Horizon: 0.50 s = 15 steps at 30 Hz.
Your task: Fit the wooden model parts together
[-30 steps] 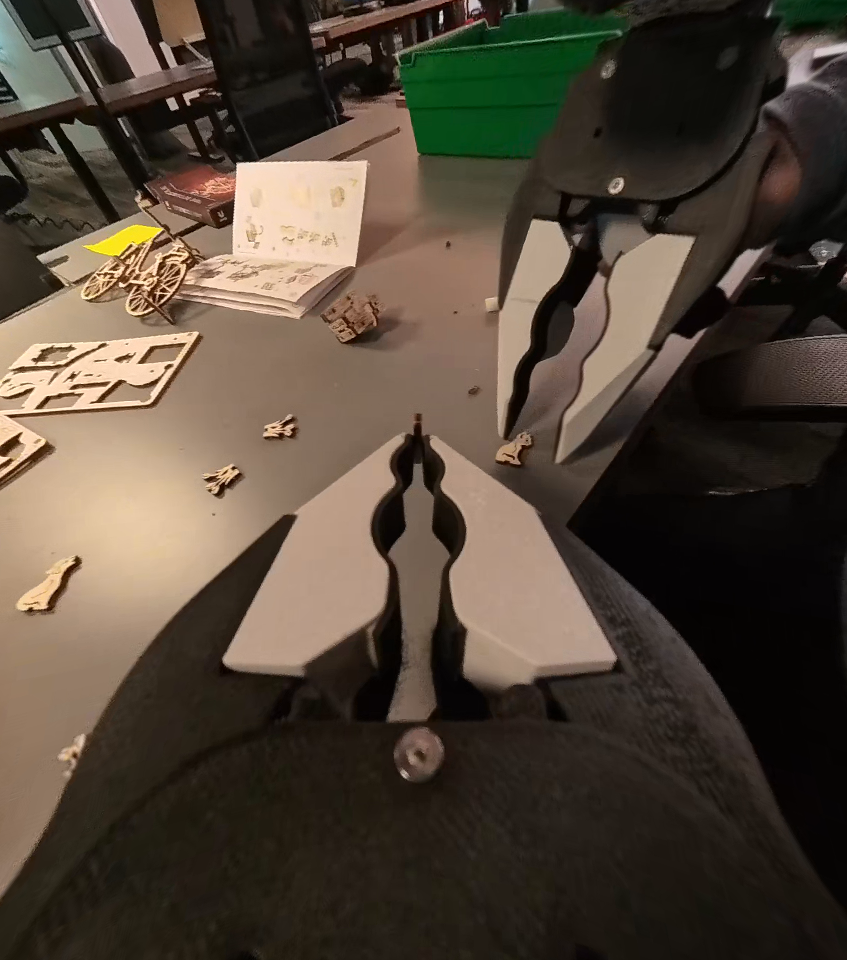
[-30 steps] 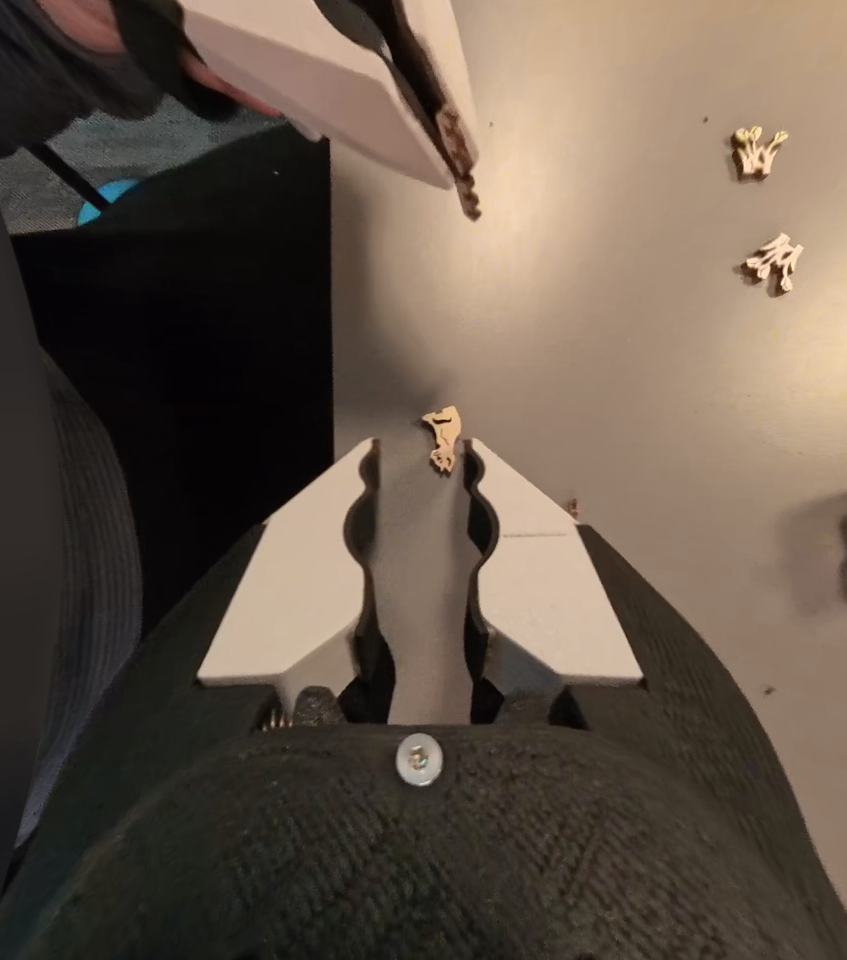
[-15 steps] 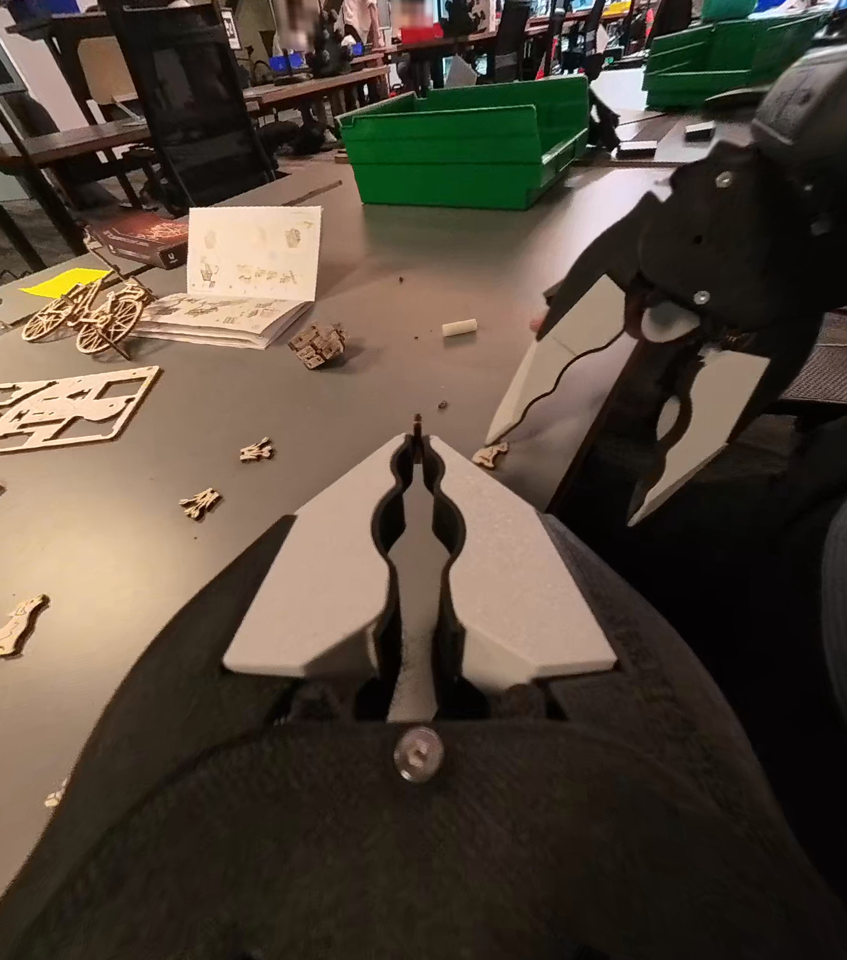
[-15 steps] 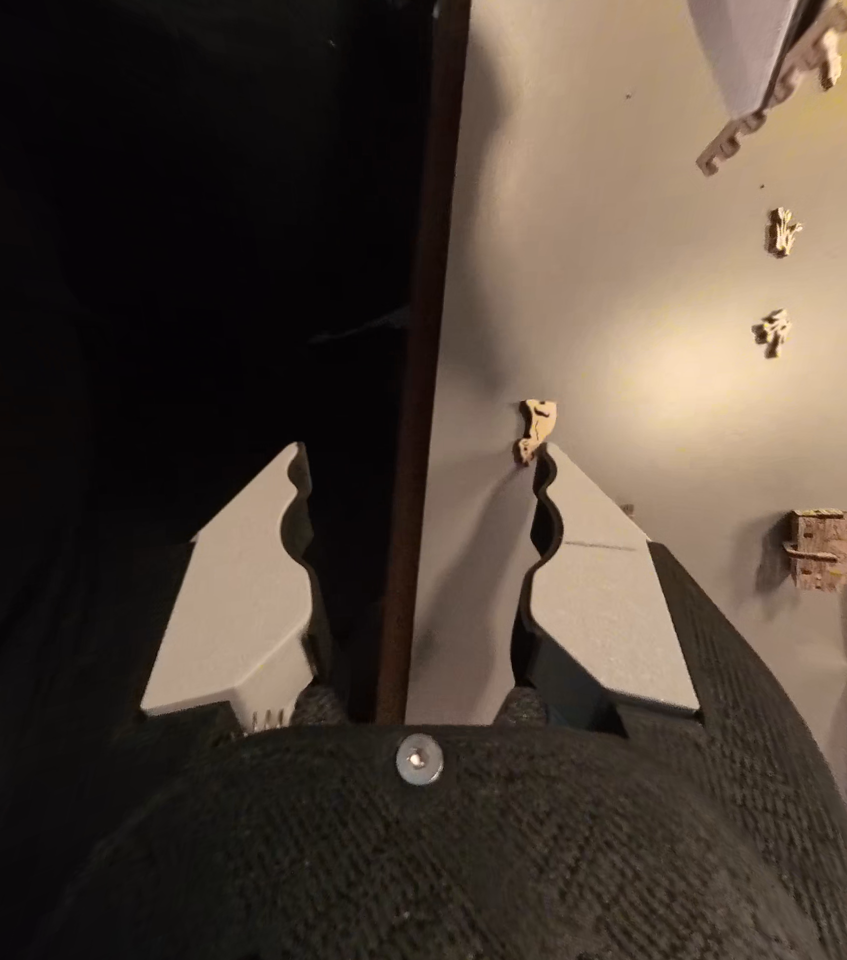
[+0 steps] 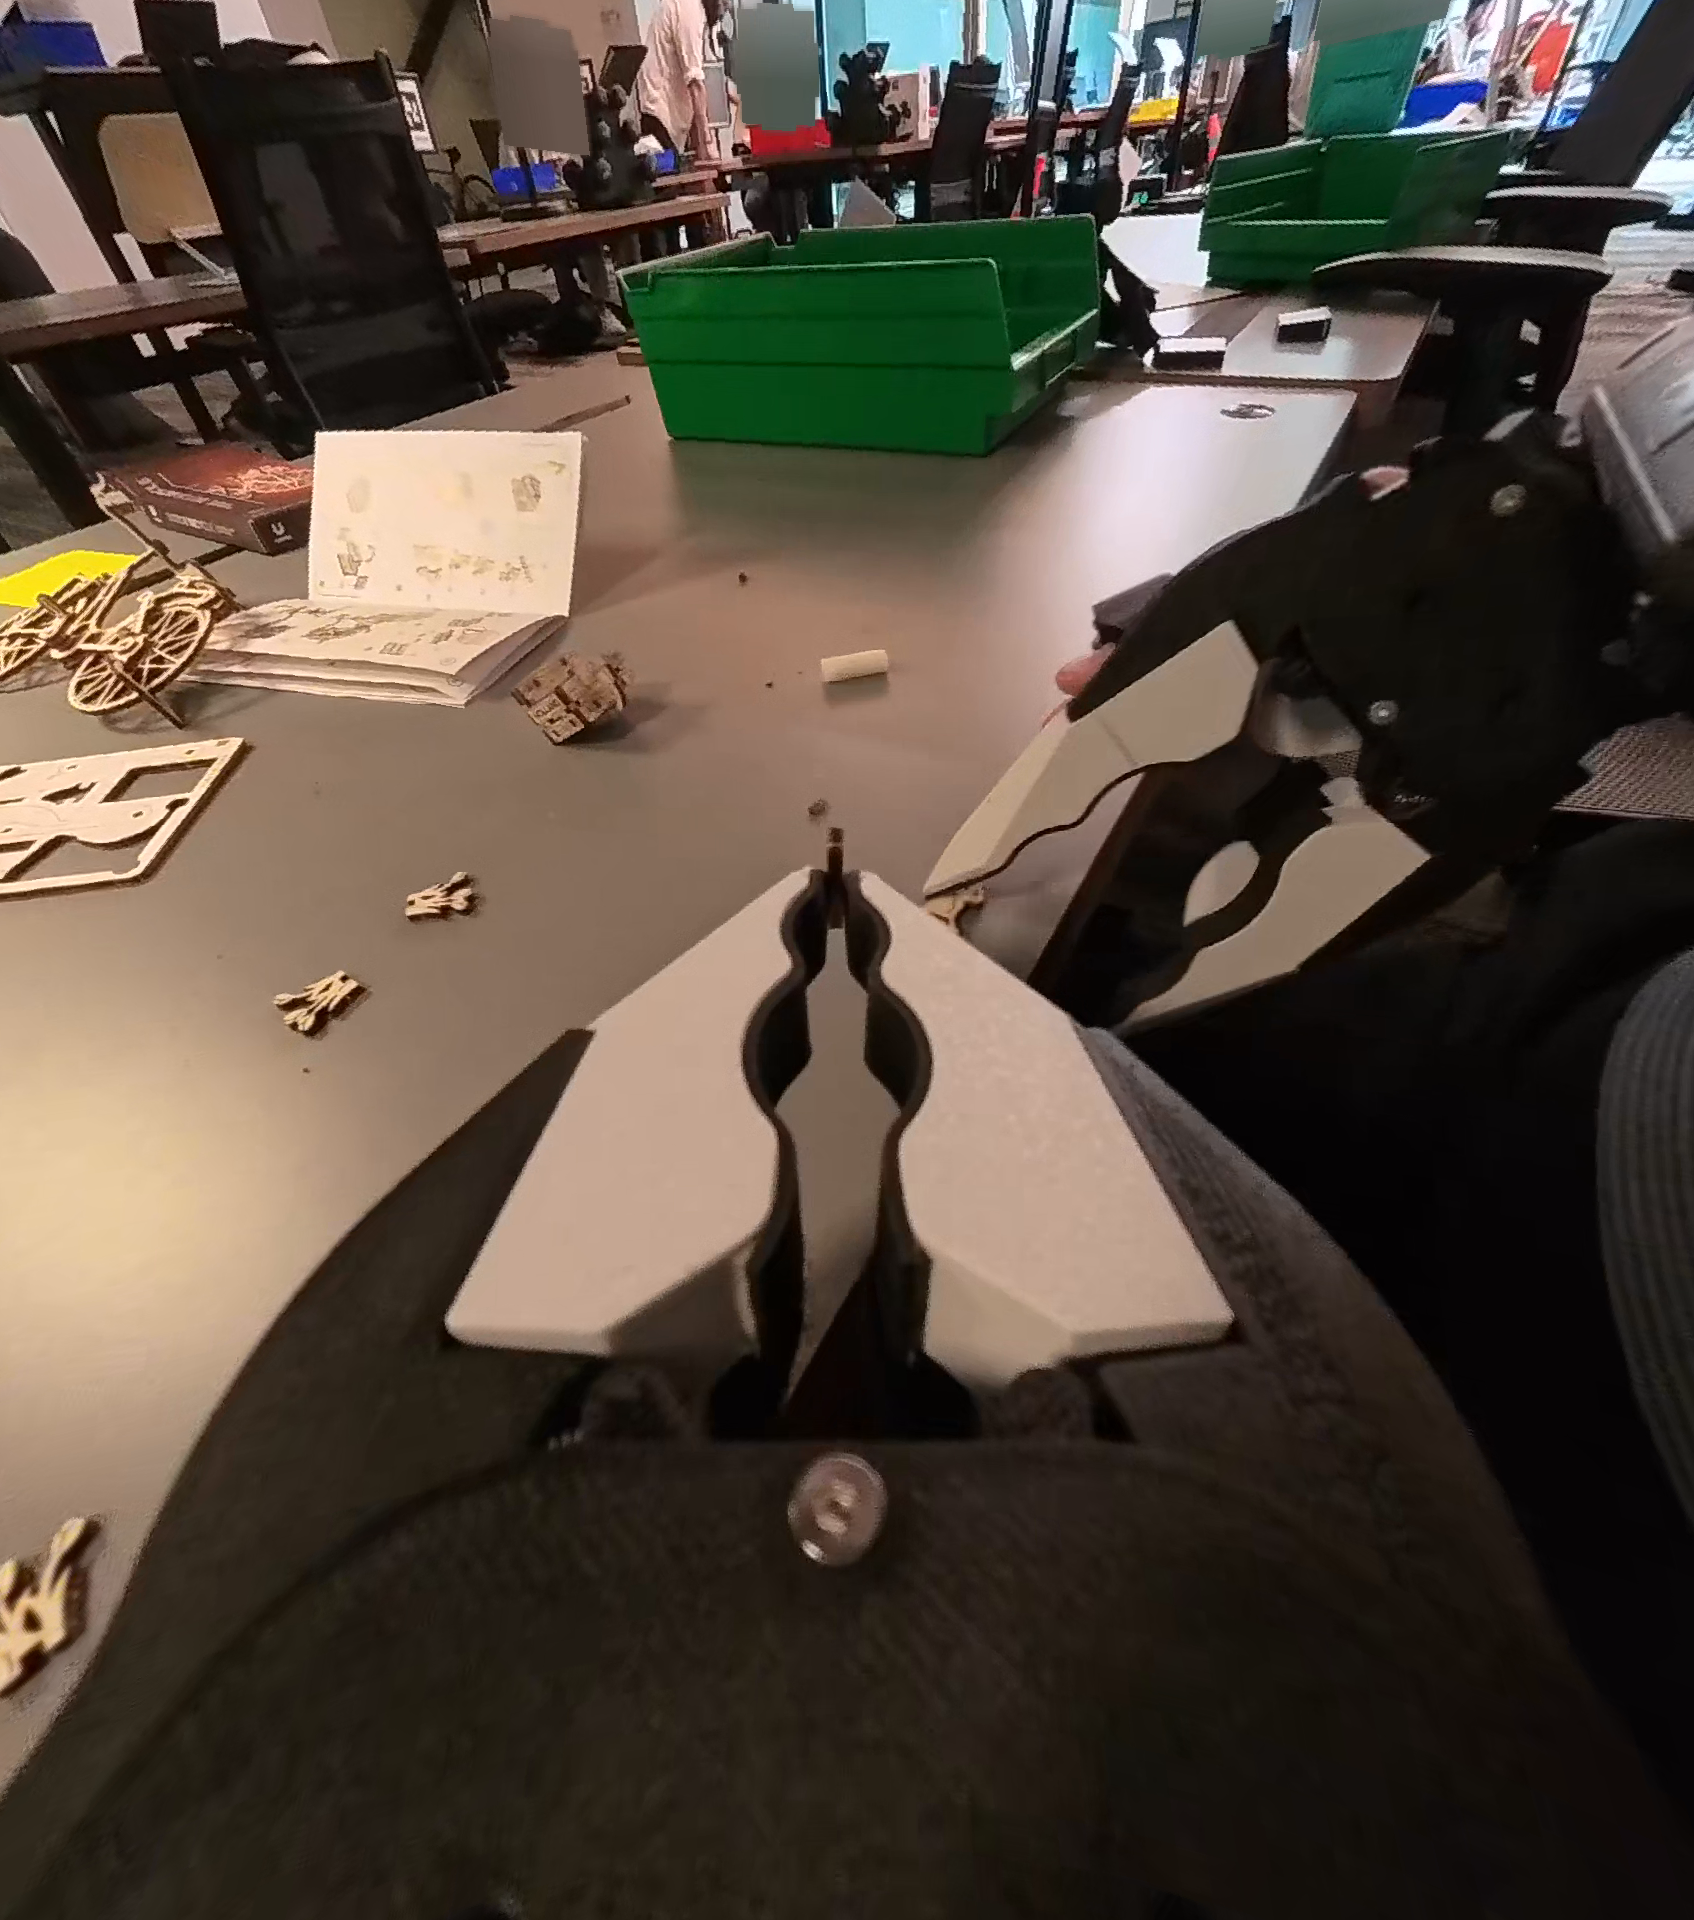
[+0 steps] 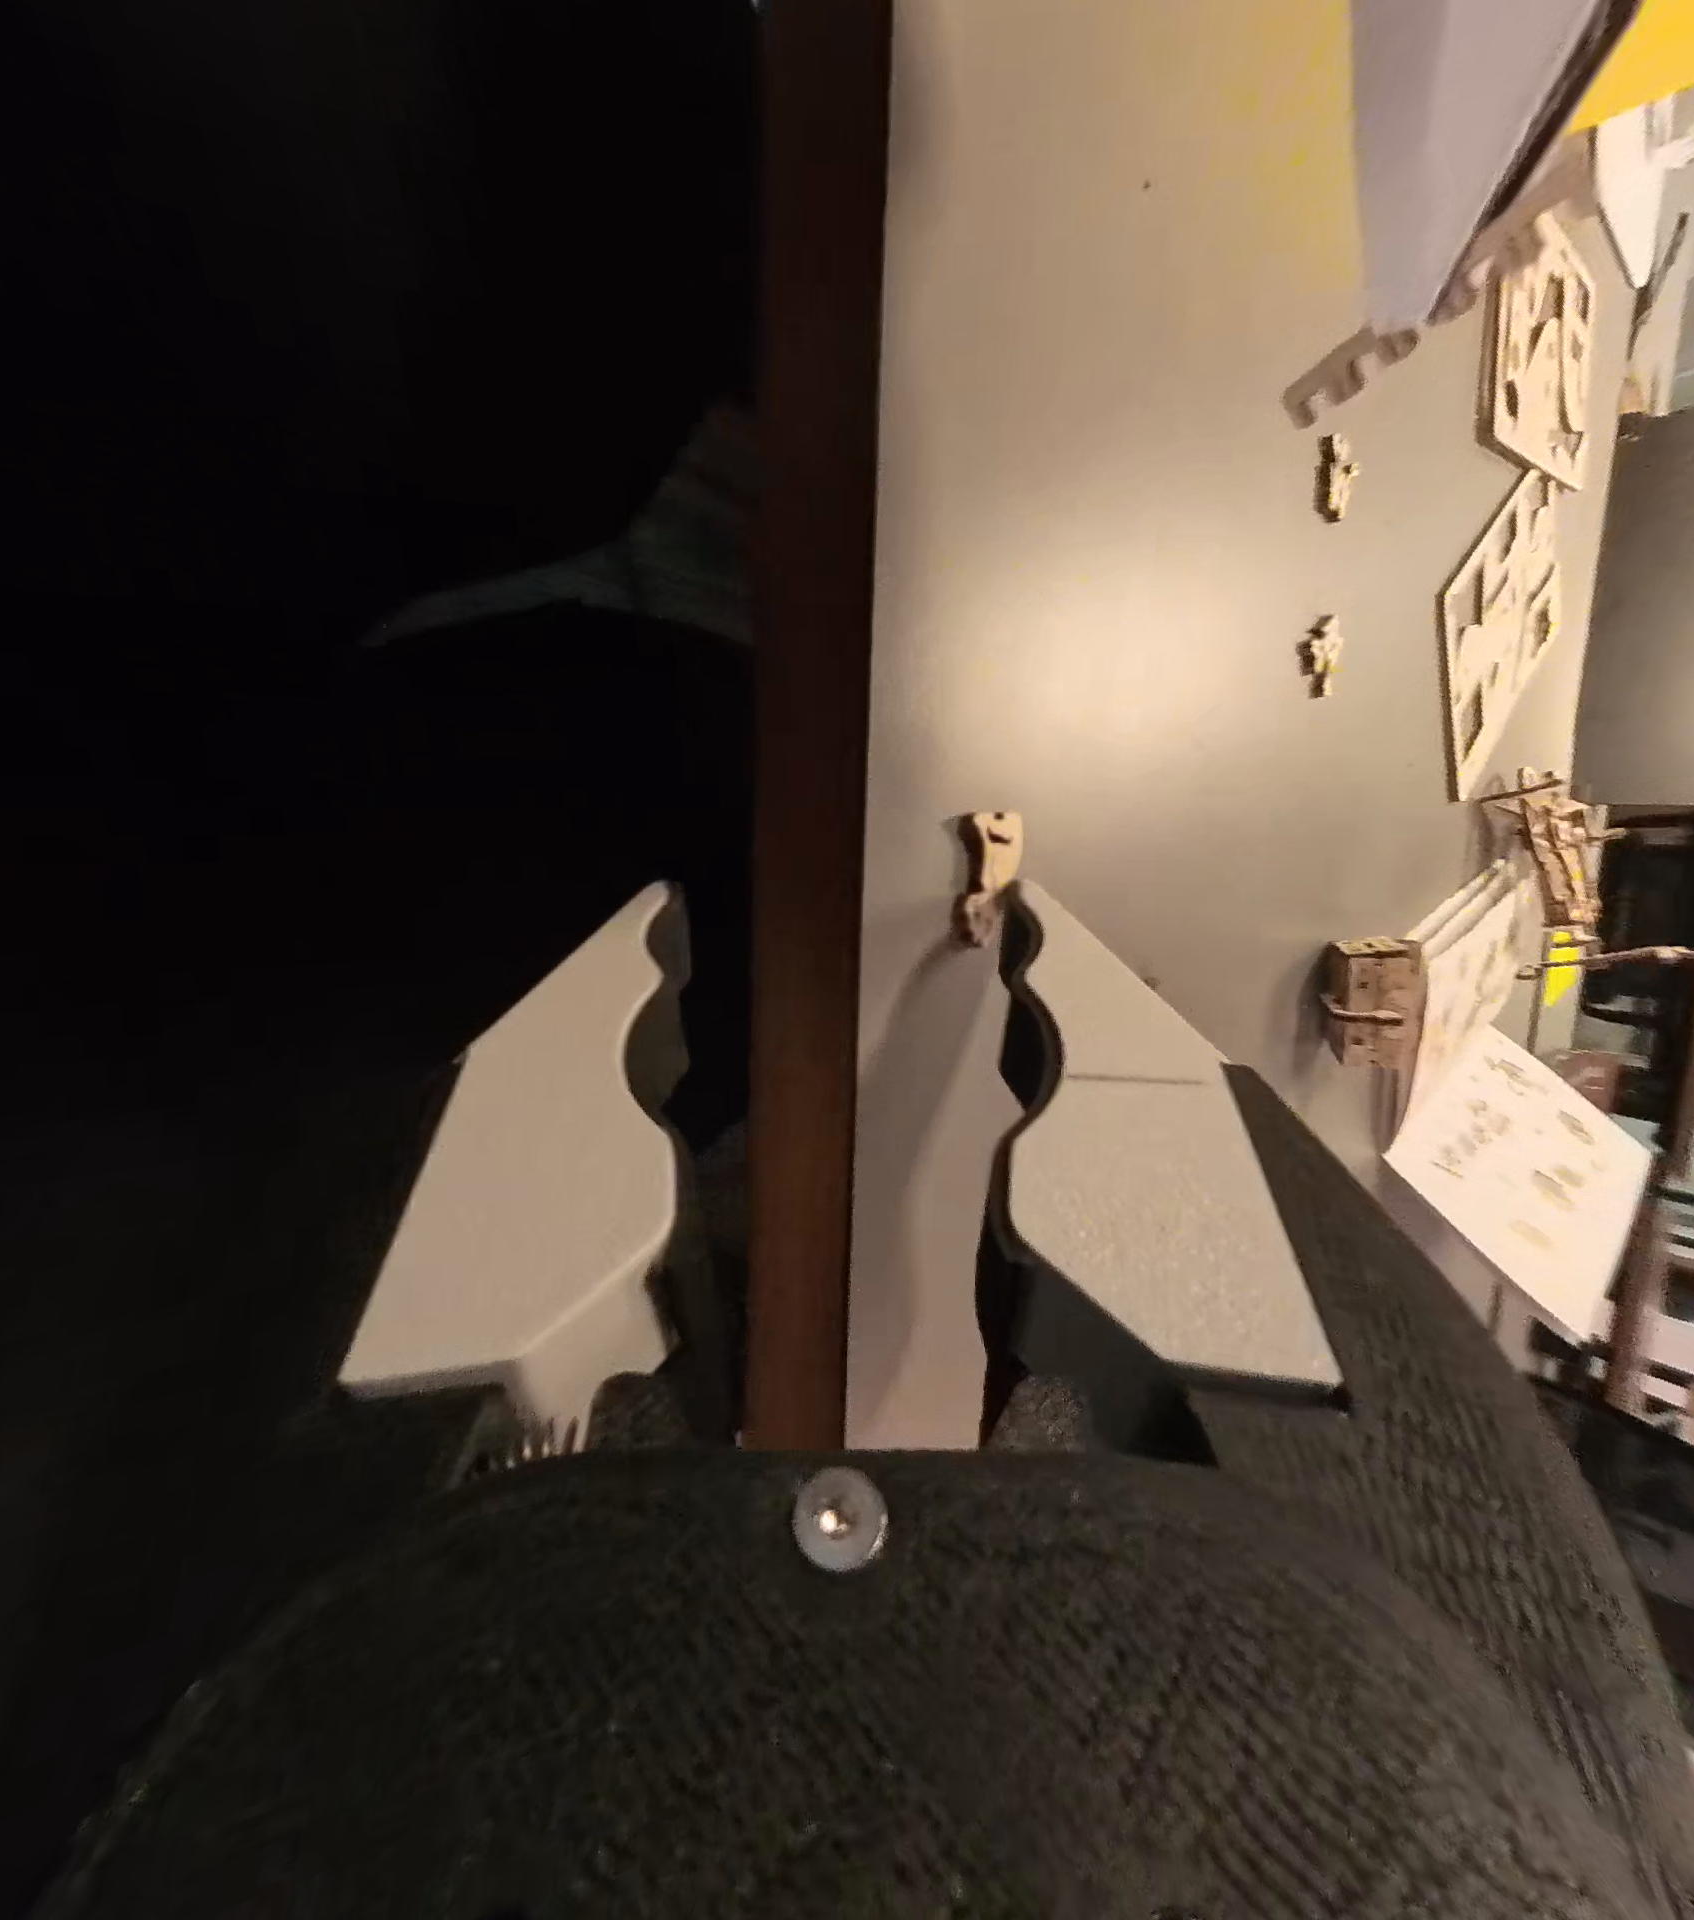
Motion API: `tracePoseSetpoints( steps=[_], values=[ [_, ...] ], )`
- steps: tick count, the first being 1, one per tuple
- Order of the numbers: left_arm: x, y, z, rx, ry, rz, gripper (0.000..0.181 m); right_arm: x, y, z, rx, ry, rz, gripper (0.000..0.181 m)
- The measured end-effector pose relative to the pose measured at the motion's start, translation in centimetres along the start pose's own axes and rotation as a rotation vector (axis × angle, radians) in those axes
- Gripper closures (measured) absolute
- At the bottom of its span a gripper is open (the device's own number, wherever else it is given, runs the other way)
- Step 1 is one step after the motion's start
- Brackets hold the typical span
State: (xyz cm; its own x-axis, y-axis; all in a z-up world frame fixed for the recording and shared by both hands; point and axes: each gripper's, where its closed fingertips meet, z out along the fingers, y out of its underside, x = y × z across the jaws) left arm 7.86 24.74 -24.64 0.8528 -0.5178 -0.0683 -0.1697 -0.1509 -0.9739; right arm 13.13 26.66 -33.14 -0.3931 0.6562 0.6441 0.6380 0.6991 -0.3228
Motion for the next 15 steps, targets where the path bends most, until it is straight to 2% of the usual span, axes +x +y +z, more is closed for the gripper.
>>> tracePoseSetpoints(
  steps=[3, 15],
  values=[
    [0.2, 0.4, 0.0, -0.006, 0.005, -0.005, 0.18, 0.2, -0.5, -0.6, 0.016, 0.037, -0.017, 0.142],
    [0.7, 0.6, 0.3, -0.018, 0.032, -0.012, 0.18, 0.6, -1.2, -0.7, 0.008, 0.127, -0.064, 0.15]
  ],
)
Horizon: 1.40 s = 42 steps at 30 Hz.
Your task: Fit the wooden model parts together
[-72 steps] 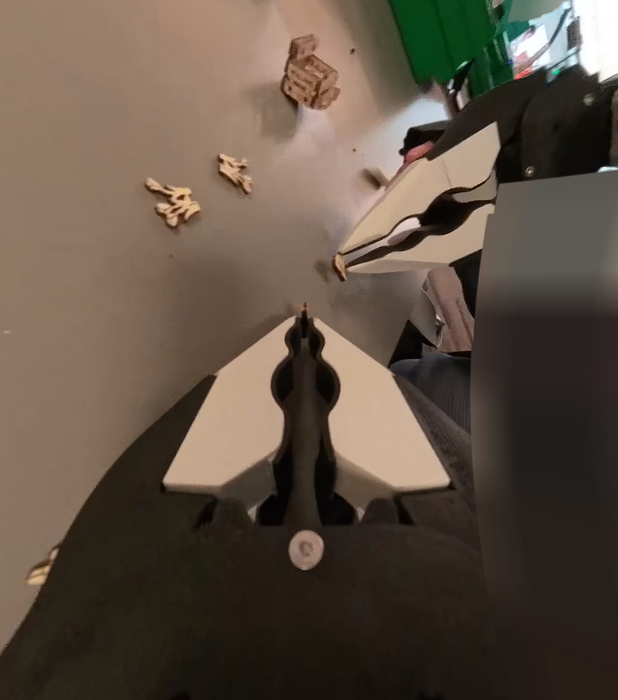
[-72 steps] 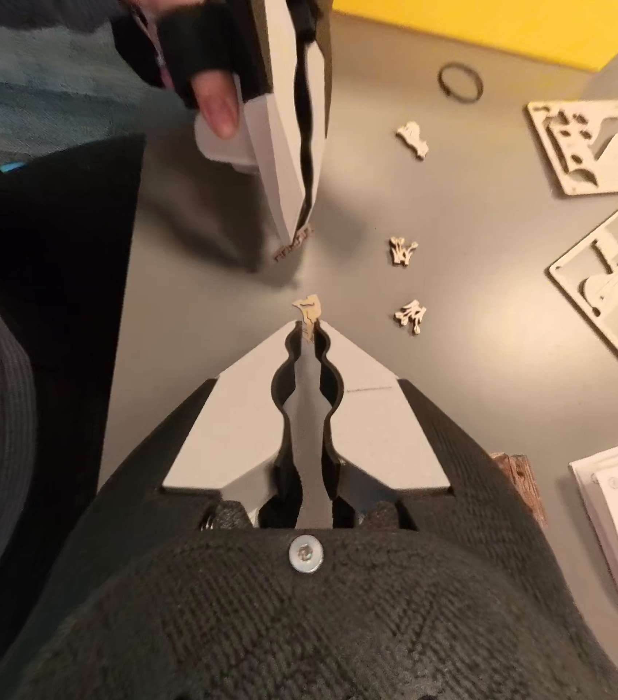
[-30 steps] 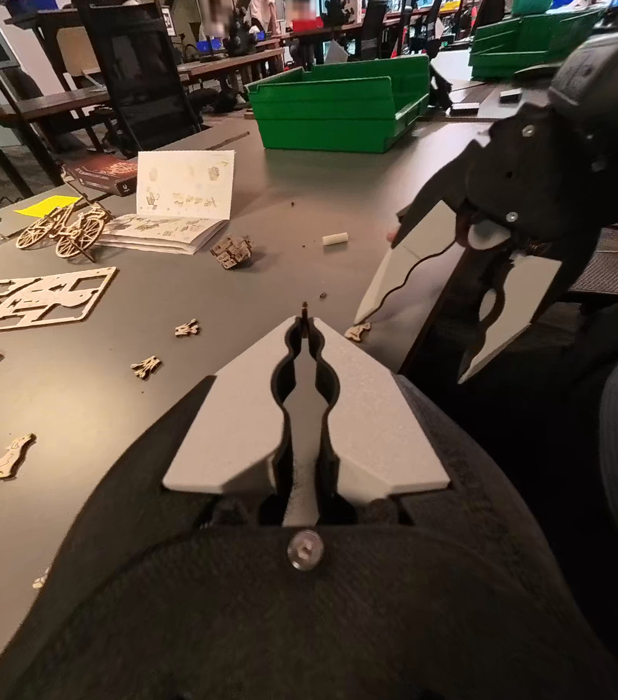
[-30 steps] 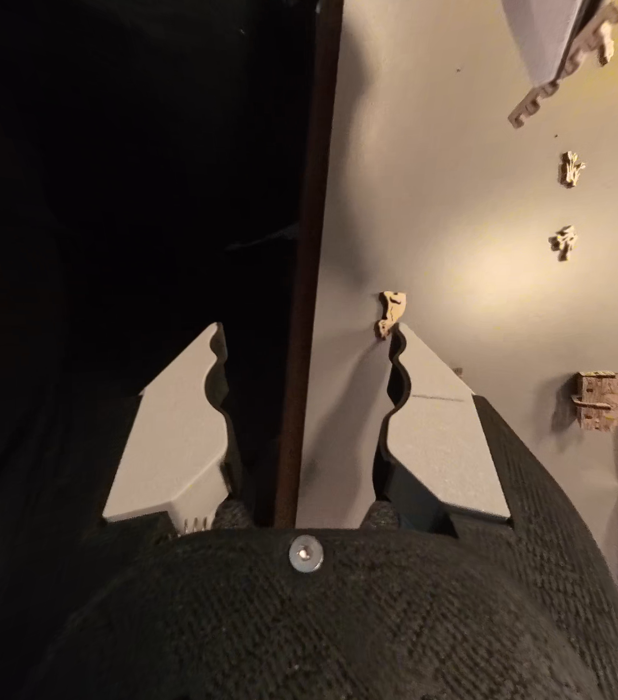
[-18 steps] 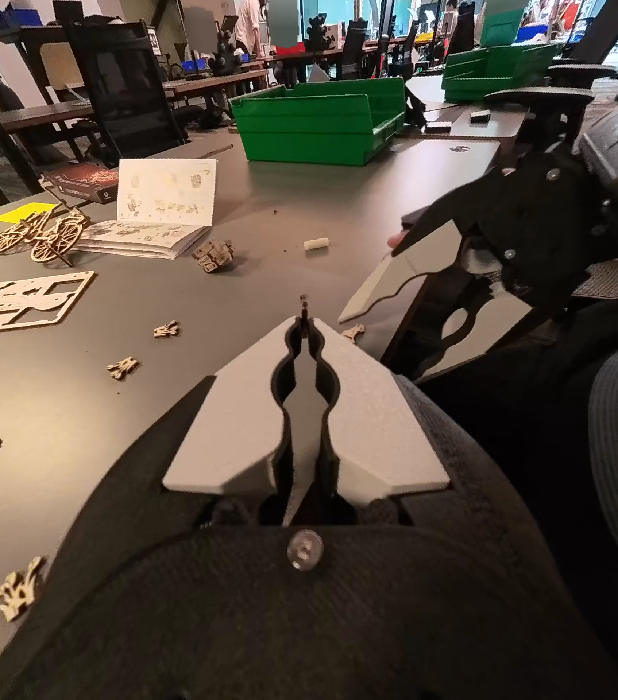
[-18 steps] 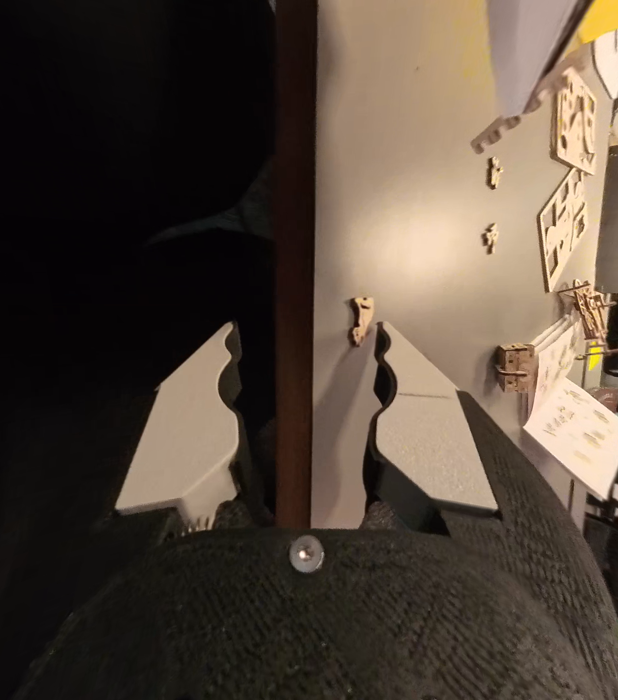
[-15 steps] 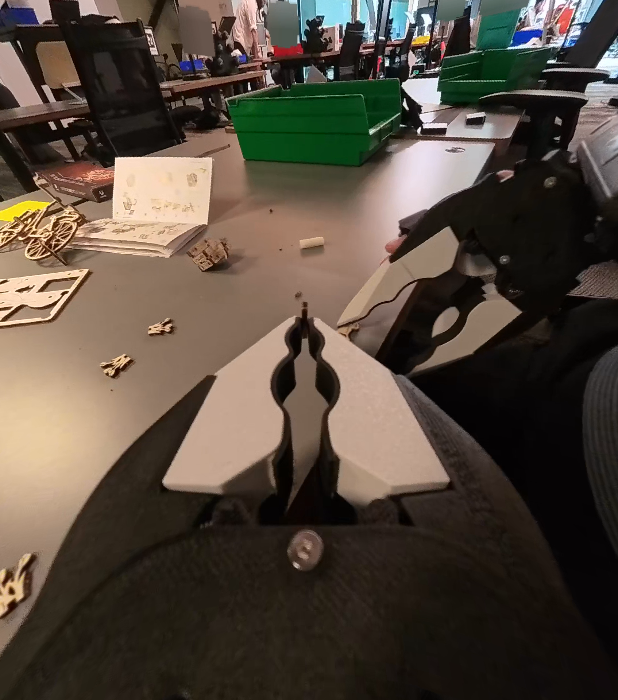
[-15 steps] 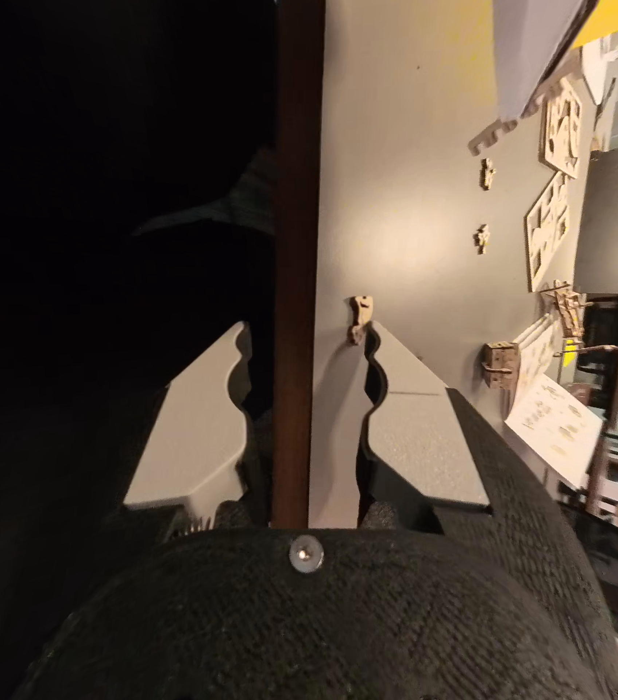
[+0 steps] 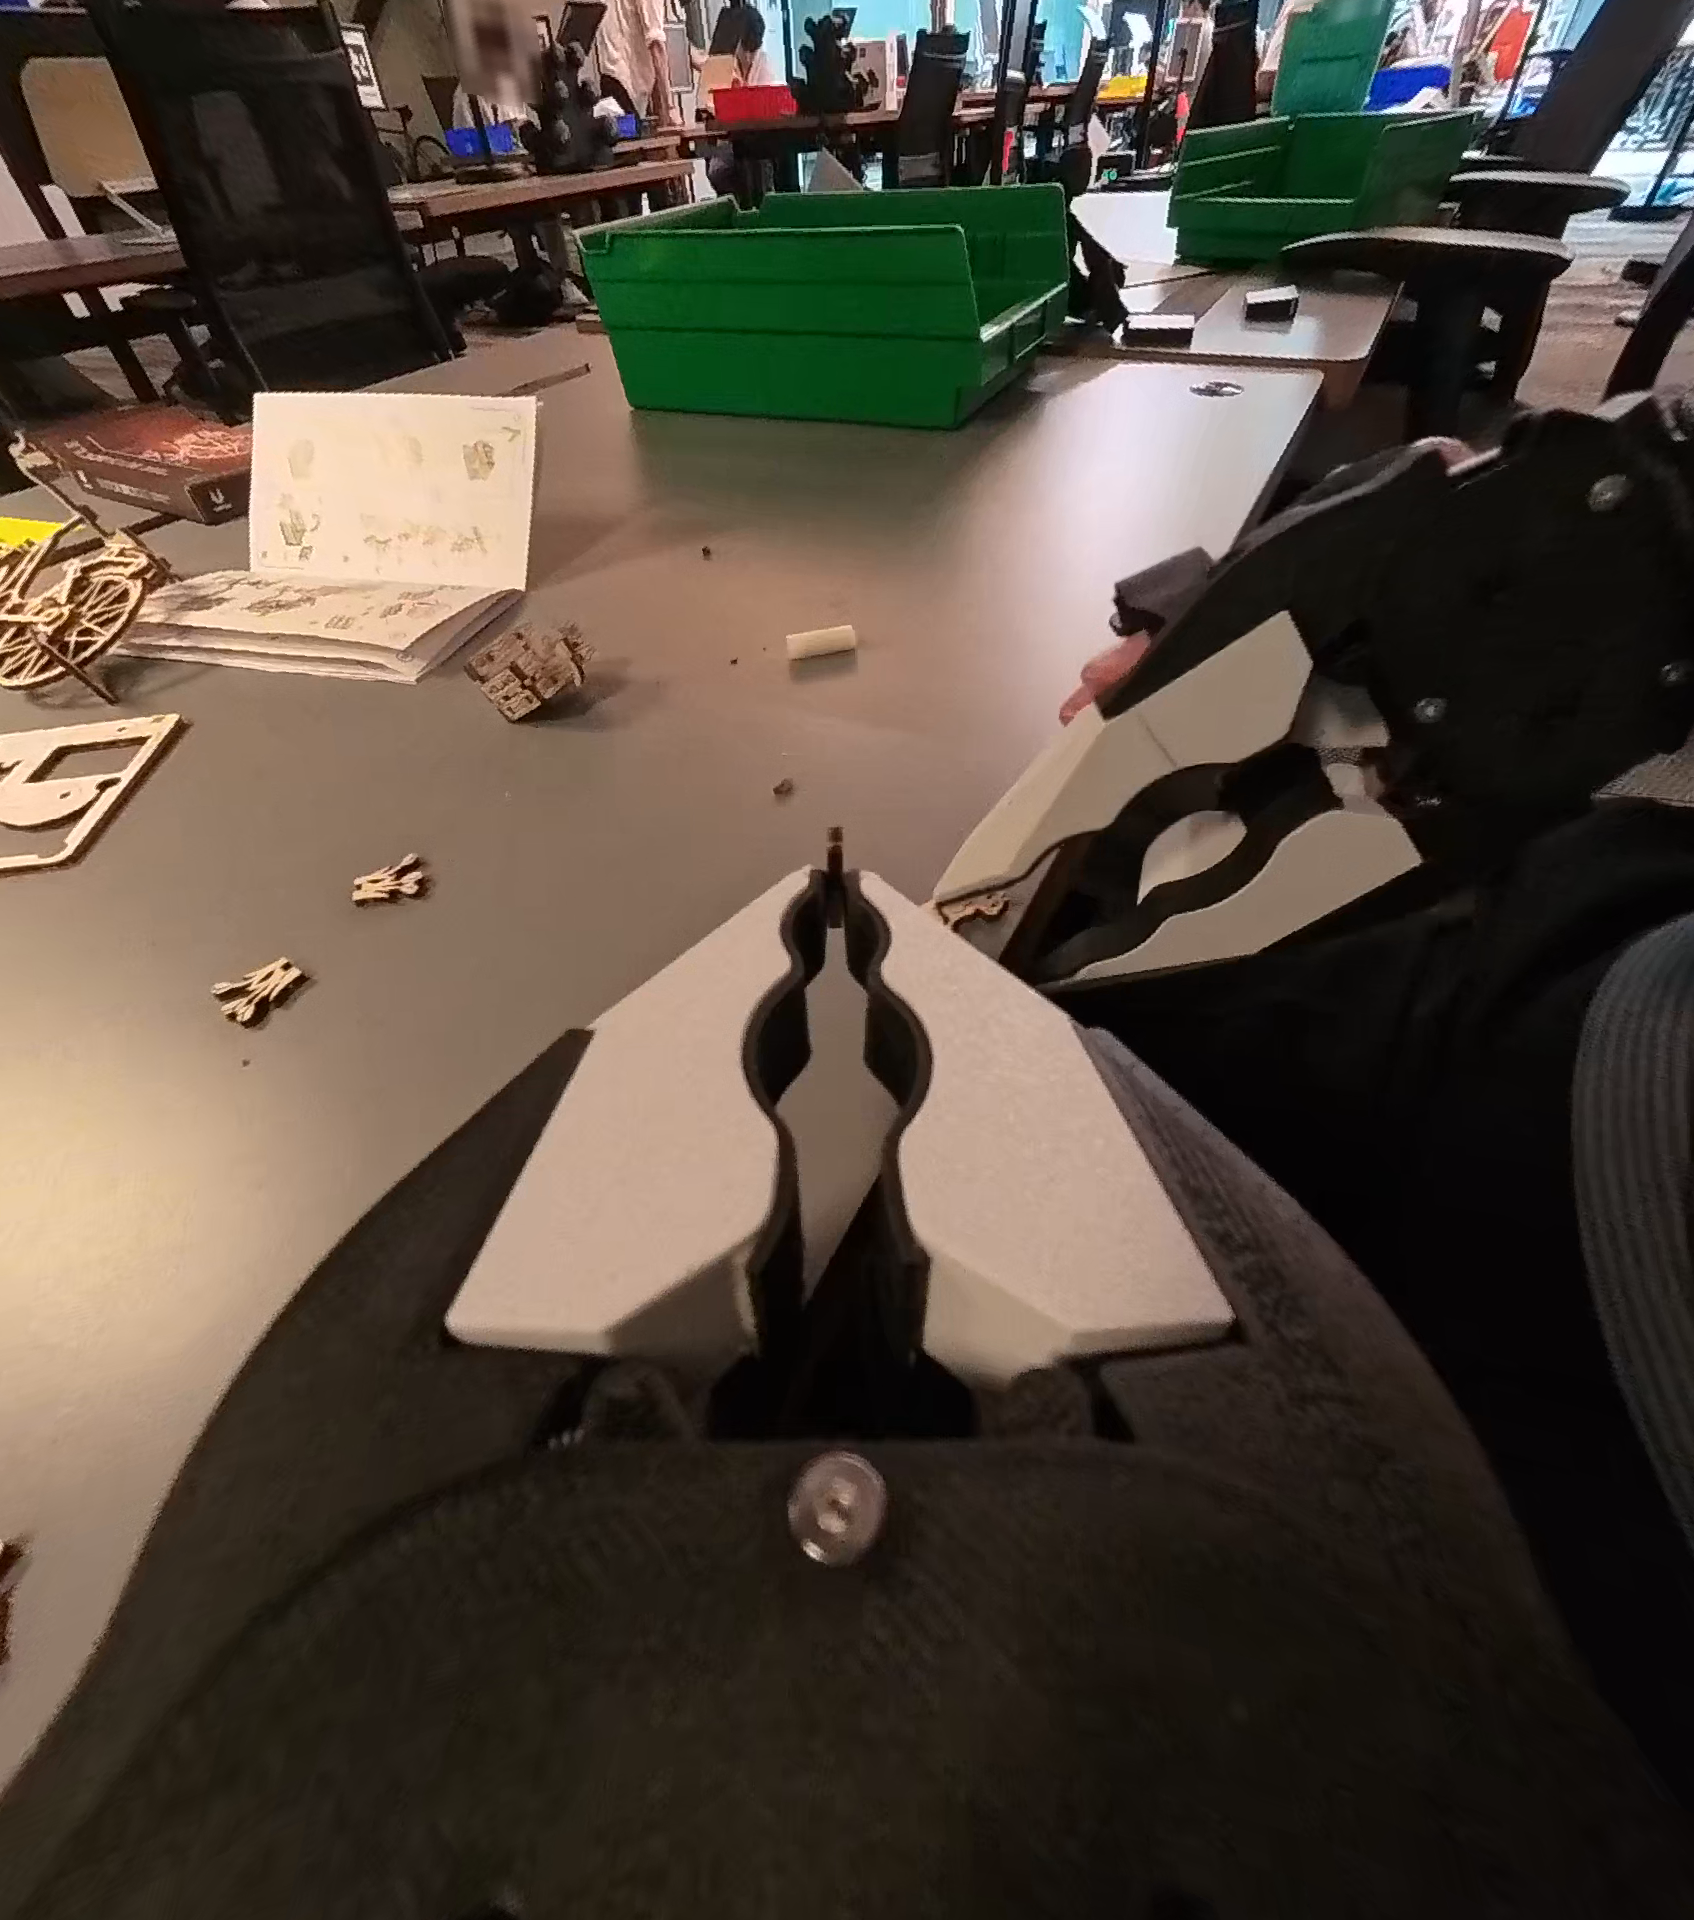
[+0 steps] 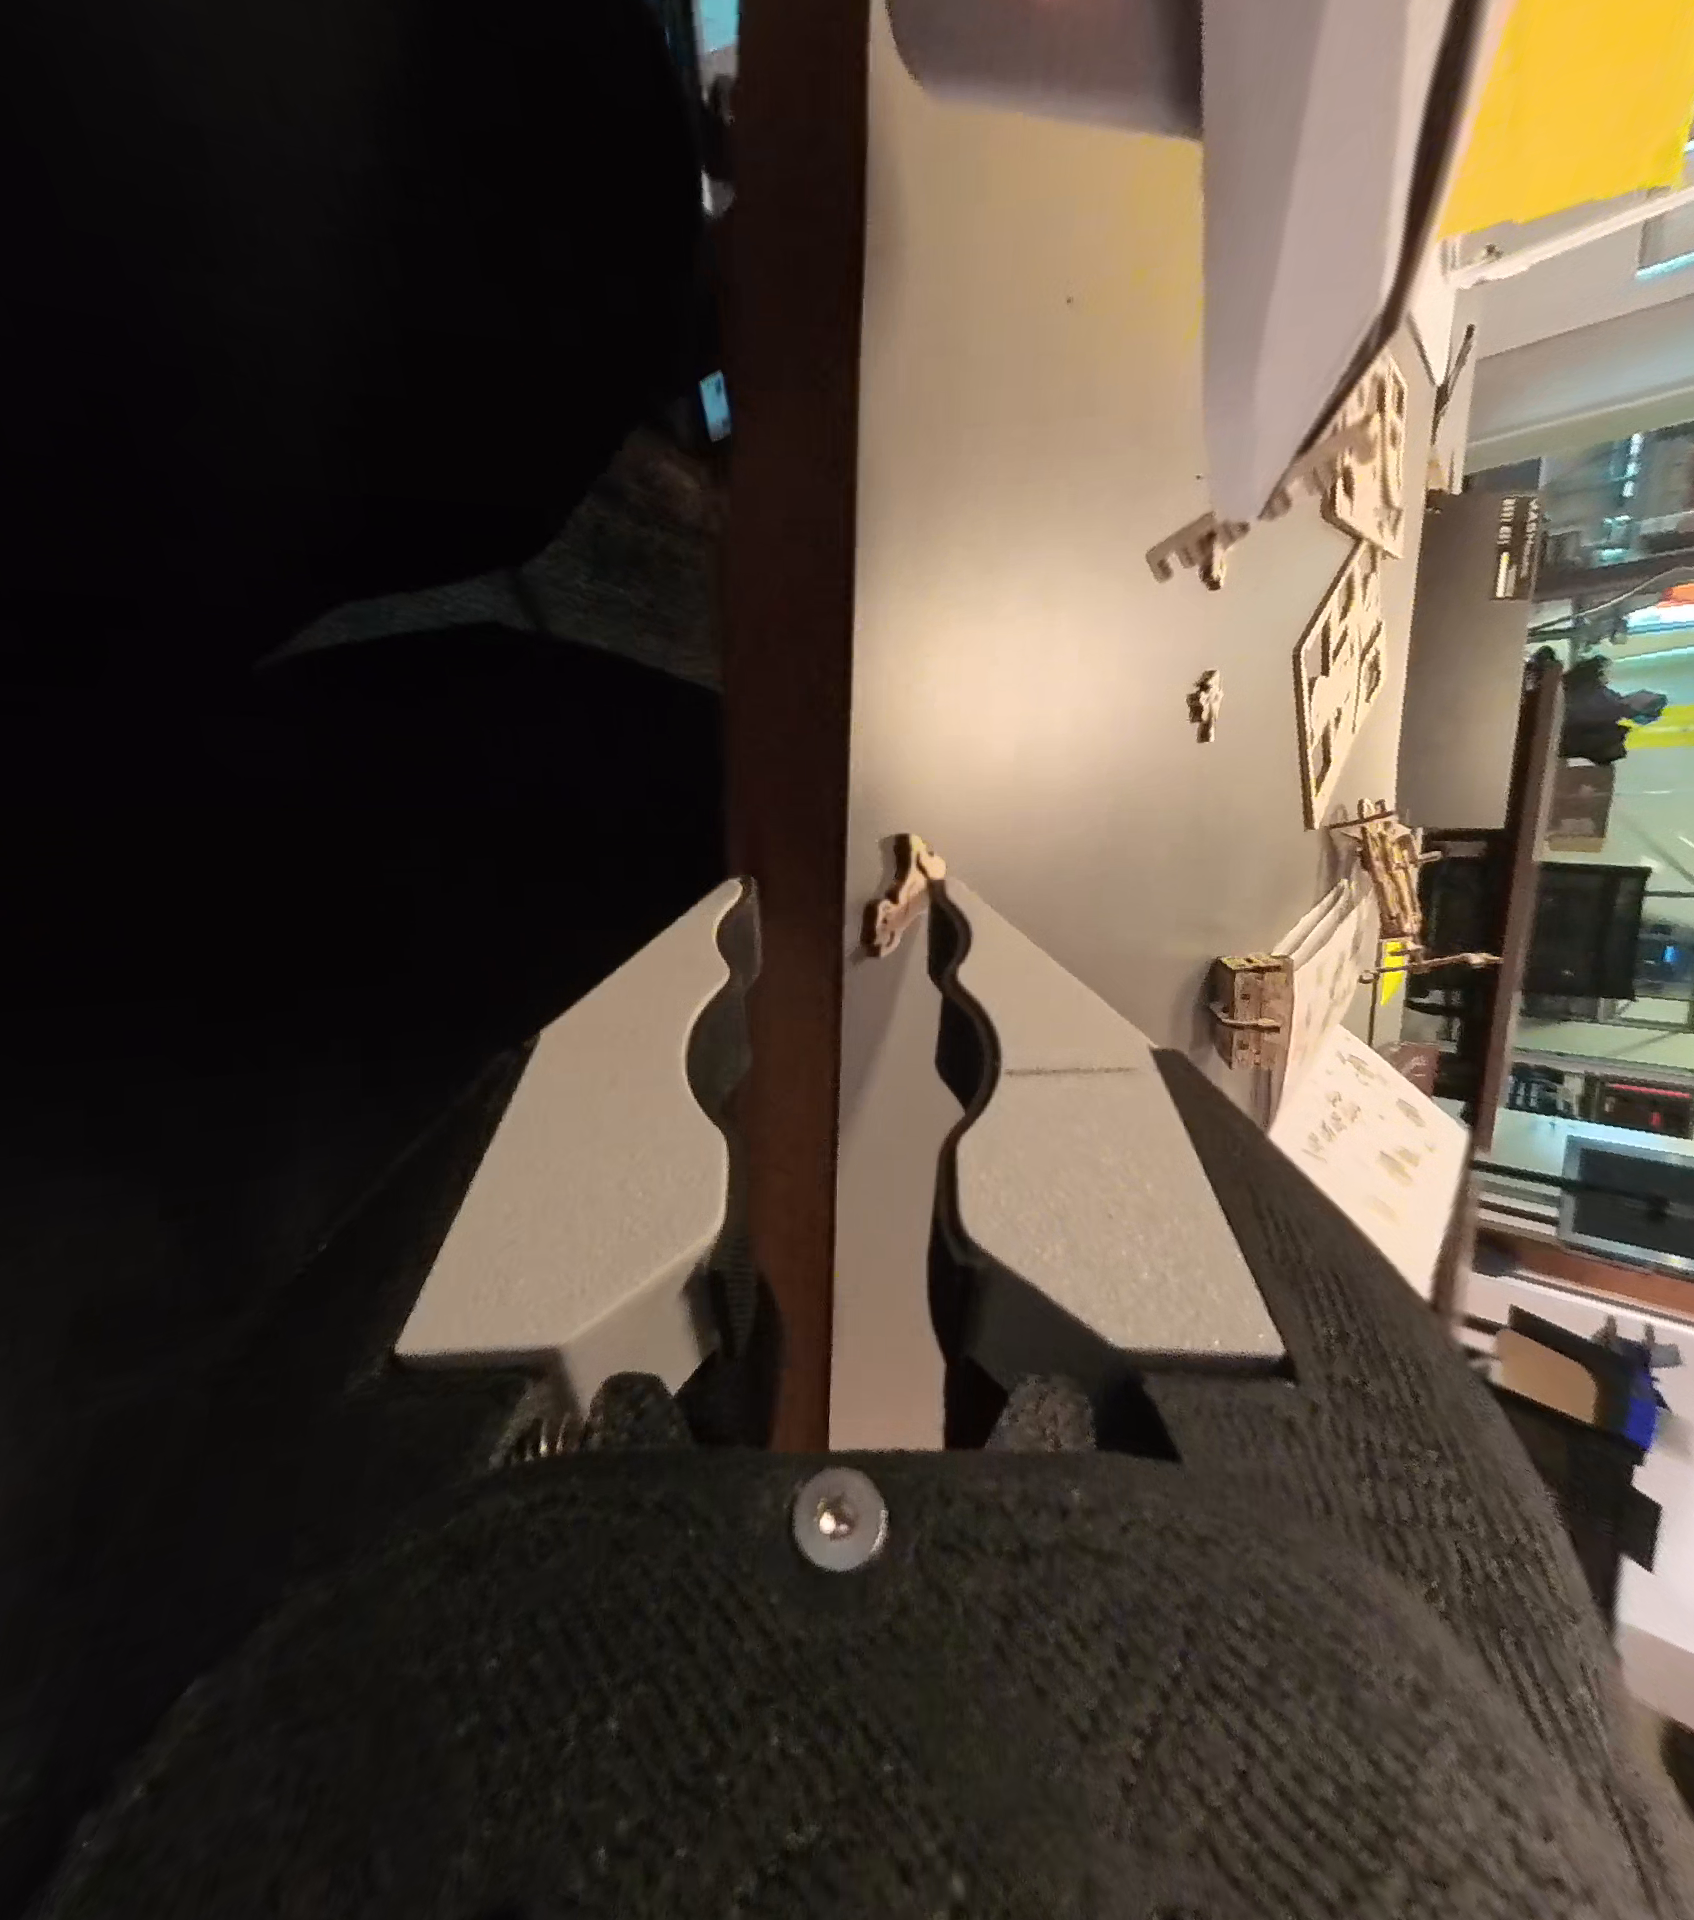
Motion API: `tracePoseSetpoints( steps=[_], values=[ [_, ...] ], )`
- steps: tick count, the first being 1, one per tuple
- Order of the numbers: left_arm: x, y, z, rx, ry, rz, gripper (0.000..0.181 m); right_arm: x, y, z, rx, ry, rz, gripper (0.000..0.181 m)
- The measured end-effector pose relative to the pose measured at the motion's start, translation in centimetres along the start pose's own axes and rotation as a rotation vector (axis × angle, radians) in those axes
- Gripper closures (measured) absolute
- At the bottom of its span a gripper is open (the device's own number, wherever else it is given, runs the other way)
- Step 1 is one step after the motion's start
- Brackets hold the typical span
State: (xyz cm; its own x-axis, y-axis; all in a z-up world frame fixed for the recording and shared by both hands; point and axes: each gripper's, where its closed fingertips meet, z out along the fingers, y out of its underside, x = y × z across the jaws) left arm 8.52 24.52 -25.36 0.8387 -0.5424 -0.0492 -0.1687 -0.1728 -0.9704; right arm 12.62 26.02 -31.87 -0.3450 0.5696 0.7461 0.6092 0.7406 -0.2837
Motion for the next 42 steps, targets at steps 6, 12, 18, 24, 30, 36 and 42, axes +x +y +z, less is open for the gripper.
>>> tracePoseSetpoints(
  steps=[6, 12, 18, 24, 30, 36, 42],
  values=[
    [0.2, 0.1, 0.1, -0.002, 0.008, 0.002, 0.18, -0.1, 0.2, -0.3, -0.02, 0.034, -0.036, 0.154],
    [0.3, 0.0, 0.2, -0.002, 0.012, 0.007, 0.18, 0.0, 0.0, -1.2, -0.008, 0.055, -0.051, 0.171],
    [0.7, 0.0, 0.4, -0.009, 0.023, 0.016, 0.18, 0.0, 0.1, -1.4, -0.023, 0.098, -0.084, 0.175],
    [1.1, -0.2, 0.4, -0.009, 0.031, 0.028, 0.18, 0.5, 0.0, -1.9, 0.005, 0.05, -0.012, 0.18],
    [1.0, -0.6, 0.0, -0.003, 0.03, 0.033, 0.18, 1.5, 1.4, -2.5, -0.03, -0.434, 0.186, 0.18],
    [0.4, -0.9, -0.7, 0.005, 0.009, 0.044, 0.18, 3.4, 4.3, -2.7, -0.374, -0.794, 0.088, 0.18],
    [-0.7, -1.2, -1.9, 0.023, -0.02, 0.032, 0.18, 2.9, 4.5, -1.3, -0.459, -0.895, 0.065, 0.18]
  ],
)
